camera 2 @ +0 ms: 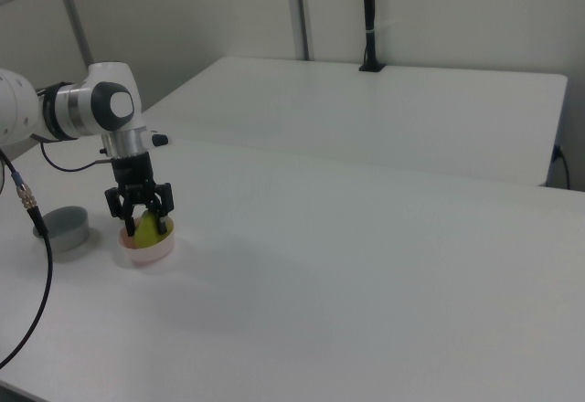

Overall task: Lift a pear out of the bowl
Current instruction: 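Lower the gripper onto the pear and close the fingers around it, then lift the pear out of the pink bowl and carry it sideways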

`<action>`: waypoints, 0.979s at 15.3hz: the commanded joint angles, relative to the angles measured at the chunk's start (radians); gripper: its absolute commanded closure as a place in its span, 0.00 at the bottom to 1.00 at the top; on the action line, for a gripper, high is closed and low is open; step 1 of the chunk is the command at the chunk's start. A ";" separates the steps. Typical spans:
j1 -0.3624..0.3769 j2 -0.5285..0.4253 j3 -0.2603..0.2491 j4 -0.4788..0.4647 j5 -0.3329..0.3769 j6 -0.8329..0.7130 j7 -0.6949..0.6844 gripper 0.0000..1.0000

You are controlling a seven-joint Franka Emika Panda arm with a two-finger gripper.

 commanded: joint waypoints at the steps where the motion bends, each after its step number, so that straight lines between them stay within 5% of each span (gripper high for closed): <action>1: 0.019 -0.007 -0.014 -0.025 -0.009 0.015 0.018 0.76; 12: 0.000 -0.185 -0.026 -0.015 0.002 -0.069 0.001 0.75; 15: -0.067 -0.220 -0.026 -0.017 0.002 -0.109 -0.057 0.75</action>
